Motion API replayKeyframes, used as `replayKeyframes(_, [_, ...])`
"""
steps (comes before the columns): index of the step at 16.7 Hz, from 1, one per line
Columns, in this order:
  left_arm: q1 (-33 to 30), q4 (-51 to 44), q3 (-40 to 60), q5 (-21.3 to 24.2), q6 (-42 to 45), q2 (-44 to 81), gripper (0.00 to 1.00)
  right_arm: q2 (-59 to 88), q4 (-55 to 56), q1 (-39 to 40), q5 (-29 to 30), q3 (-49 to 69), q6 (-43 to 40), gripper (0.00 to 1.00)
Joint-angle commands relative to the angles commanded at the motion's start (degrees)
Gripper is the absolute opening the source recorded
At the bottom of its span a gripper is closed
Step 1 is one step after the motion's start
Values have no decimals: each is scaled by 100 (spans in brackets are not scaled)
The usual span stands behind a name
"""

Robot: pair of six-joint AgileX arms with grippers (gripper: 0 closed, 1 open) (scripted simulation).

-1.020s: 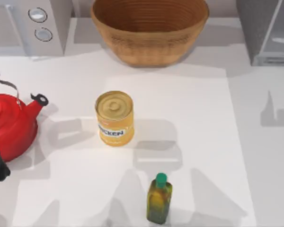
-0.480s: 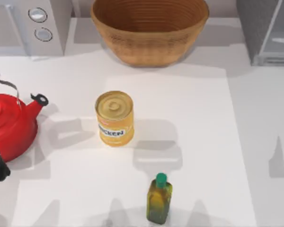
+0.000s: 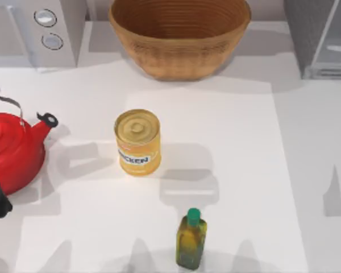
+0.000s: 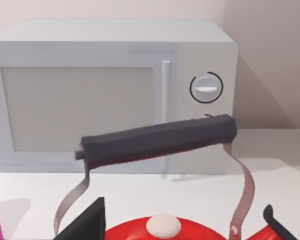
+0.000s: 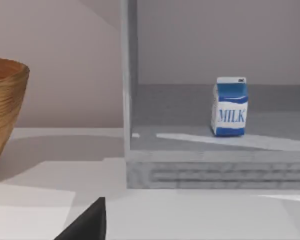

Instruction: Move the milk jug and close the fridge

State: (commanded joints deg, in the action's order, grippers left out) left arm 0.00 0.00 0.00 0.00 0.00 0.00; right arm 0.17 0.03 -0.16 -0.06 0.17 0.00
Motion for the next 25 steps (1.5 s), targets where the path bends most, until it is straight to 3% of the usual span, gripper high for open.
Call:
replayKeyframes(6, [0,0,0,0,0,0,100,-854,-1292,12,-2,703,4,100])
replayKeyframes(19, [0,0,0,0,0,0,100,-4140,-7577,14,37,3395,-68,100])
replayKeyframes(25, [0,0,0,0,0,0,100,-4627,-8423,15,43,3793,-67,100])
